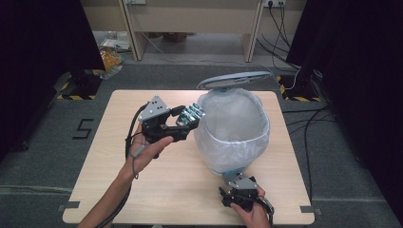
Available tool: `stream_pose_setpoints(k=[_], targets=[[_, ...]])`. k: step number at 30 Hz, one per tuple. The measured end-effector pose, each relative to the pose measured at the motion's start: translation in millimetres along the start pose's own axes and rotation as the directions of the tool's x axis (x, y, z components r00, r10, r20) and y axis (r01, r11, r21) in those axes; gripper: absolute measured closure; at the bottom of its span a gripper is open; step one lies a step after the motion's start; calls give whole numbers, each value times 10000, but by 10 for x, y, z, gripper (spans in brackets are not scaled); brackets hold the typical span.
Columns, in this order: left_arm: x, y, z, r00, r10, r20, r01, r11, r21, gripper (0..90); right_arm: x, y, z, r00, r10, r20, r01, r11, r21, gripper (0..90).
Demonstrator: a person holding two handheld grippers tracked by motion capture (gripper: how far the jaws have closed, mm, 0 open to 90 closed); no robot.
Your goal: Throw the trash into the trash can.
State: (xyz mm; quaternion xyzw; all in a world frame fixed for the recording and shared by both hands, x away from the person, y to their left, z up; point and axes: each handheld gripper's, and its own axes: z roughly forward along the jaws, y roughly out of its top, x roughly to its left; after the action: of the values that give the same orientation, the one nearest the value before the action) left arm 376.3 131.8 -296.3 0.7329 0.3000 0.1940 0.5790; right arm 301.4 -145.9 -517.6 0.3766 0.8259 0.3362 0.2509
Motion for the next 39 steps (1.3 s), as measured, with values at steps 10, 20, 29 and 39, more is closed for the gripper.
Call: stream_pose_setpoints(k=[10,20,29,39], targets=[[-138,174,168,9988,390,282,-394,9991,160,338,2,-1,0,10000,24,1,-24,10000,-3,184],[-259,290,427,9972,533,518,-553,9977,397,338,0,-1,0,10000,15,-12,-15,10000,-5,184],[-390,362,678,9951,771,625,-808,9950,587,338,0,-1,-1,10000,18,-13,-18,10000,-3,184],[-416,304,877,9955,585,750,-630,9962,598,338,-2,-2,-1,10000,-10,-2,10,10000,-22,184]])
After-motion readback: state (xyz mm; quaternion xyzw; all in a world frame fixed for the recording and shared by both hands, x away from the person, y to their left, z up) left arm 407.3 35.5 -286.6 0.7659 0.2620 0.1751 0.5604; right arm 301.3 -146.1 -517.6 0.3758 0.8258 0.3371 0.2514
